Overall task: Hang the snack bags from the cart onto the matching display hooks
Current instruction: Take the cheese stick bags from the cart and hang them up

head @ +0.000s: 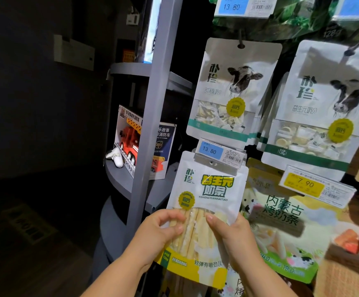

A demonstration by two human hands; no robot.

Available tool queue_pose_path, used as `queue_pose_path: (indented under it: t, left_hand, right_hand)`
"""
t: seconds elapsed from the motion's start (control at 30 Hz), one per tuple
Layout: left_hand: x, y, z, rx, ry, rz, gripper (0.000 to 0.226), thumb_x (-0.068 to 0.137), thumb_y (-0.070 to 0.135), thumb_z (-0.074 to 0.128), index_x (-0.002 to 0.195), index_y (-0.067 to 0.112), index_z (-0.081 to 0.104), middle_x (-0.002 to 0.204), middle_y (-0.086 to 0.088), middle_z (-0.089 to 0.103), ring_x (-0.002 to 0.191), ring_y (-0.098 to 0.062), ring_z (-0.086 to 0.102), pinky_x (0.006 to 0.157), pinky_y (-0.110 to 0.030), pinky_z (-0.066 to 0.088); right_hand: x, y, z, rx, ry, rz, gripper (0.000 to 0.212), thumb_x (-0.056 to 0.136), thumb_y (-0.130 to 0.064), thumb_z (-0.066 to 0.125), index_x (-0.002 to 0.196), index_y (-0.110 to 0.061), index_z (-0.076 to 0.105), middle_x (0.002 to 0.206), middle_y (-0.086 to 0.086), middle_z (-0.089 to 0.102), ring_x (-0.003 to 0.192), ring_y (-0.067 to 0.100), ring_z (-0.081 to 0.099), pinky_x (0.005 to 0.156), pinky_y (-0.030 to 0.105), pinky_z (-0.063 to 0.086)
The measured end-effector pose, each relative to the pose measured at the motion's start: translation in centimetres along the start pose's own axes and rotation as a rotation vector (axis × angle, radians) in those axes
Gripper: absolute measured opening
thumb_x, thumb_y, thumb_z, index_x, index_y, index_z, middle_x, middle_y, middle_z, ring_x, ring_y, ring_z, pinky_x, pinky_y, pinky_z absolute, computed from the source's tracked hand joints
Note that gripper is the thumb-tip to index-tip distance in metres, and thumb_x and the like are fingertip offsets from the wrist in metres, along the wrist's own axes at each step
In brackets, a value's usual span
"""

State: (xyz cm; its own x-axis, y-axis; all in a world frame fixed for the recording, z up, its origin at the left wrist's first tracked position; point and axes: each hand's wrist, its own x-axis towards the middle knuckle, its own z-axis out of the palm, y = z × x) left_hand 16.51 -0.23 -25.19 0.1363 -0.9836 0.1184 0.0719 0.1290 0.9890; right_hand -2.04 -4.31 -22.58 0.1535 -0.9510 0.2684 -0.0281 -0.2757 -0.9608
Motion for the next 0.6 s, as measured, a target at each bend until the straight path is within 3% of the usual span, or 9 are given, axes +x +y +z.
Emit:
queue_pose_path:
  t: [0.17, 0.37, 0.43, 0.53, 0.6]
  left_hand:
    - [0.7, -0.1, 0.2, -0.014, 0.0, -0.002, 0.021, 0.082, 0.003, 0.07, 0.085, 0.024, 0.075, 0.102, 0.017, 0.071, 0.092, -0.01, 0.07, 0.077, -0.028, 0.057]
    - [1.5, -0.7, 0.6, -0.022, -0.009, -0.035, 0.024, 0.083, 0.002, 0.069, 0.091, 0.024, 0.073, 0.107, 0.01, 0.07, 0.09, -0.016, 0.071, 0.073, -0.03, 0.058]
    - [1.8, -0.9, 0.7, -0.002, -0.014, -0.035, 0.026, 0.081, 0.006, 0.072, 0.09, 0.03, 0.073, 0.11, 0.011, 0.069, 0.097, -0.015, 0.068, 0.08, -0.032, 0.058]
    - [2.4, -1.1, 0.7, 0.008, -0.014, -0.039, 0.025, 0.081, 0.009, 0.074, 0.094, 0.03, 0.072, 0.113, 0.012, 0.066, 0.102, -0.01, 0.065, 0.08, -0.026, 0.056]
    - [2.8, -1.4, 0.7, 0.011, -0.017, -0.041, 0.023, 0.081, 0.01, 0.073, 0.097, 0.028, 0.07, 0.115, 0.012, 0.064, 0.107, -0.008, 0.061, 0.083, -0.025, 0.054]
  right_hand:
    - [1.1, 0.6, -0.1, 0.055, 0.011, 0.038, 0.027, 0.085, 0.001, 0.068, 0.108, -0.013, 0.07, 0.102, 0.004, 0.076, 0.098, 0.022, 0.072, 0.088, 0.039, 0.053]
    - [2.6, 1.9, -0.2, 0.065, 0.048, 0.092, 0.026, 0.084, 0.002, 0.069, 0.106, -0.011, 0.071, 0.104, 0.009, 0.075, 0.099, 0.029, 0.071, 0.093, 0.048, 0.052]
    - [2.9, 1.8, -0.3, 0.01, 0.064, 0.085, 0.025, 0.084, 0.0, 0.071, 0.104, -0.014, 0.072, 0.1, 0.004, 0.077, 0.095, 0.023, 0.073, 0.086, 0.039, 0.056]
    - [3.2, 1.5, -0.3, -0.071, 0.09, 0.066, 0.022, 0.084, -0.004, 0.072, 0.101, -0.018, 0.071, 0.092, -0.005, 0.076, 0.079, 0.005, 0.071, 0.061, 0.011, 0.051]
    - [3.7, 1.7, -0.3, -0.097, 0.105, 0.077, 0.022, 0.084, -0.005, 0.072, 0.099, -0.021, 0.07, 0.093, -0.006, 0.075, 0.077, 0.002, 0.07, 0.059, 0.01, 0.049]
